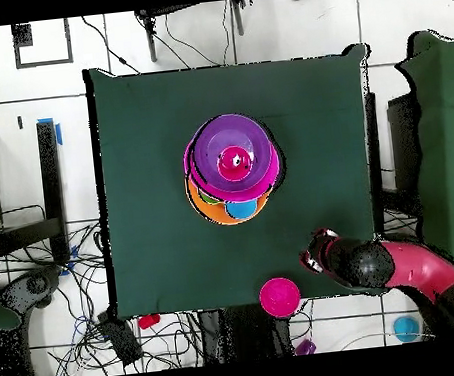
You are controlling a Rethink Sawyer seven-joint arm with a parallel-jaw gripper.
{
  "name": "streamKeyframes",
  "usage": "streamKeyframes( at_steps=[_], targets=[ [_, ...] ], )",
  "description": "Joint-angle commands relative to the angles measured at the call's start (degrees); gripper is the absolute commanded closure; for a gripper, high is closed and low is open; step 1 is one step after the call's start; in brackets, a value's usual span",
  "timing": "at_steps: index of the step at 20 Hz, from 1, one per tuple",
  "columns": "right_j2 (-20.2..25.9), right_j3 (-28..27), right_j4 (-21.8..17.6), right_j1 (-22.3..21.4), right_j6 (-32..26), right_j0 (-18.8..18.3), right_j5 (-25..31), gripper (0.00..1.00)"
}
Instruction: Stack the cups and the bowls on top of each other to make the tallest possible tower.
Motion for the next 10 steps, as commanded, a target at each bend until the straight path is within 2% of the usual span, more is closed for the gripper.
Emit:
streamKeyframes(
  at_steps=[1, 6, 10],
  targets=[
    [-5.92, 3.64, -5.28, 3.09, 10.68, 4.86, -4.96, 0.00],
    [-9.36, 4.41, -6.14, 2.44, 9.49, 7.20, -2.92, 0.00],
    [-11.93, 3.68, -6.47, 3.94, 10.21, 9.09, -3.12, 0.00]
  ],
)
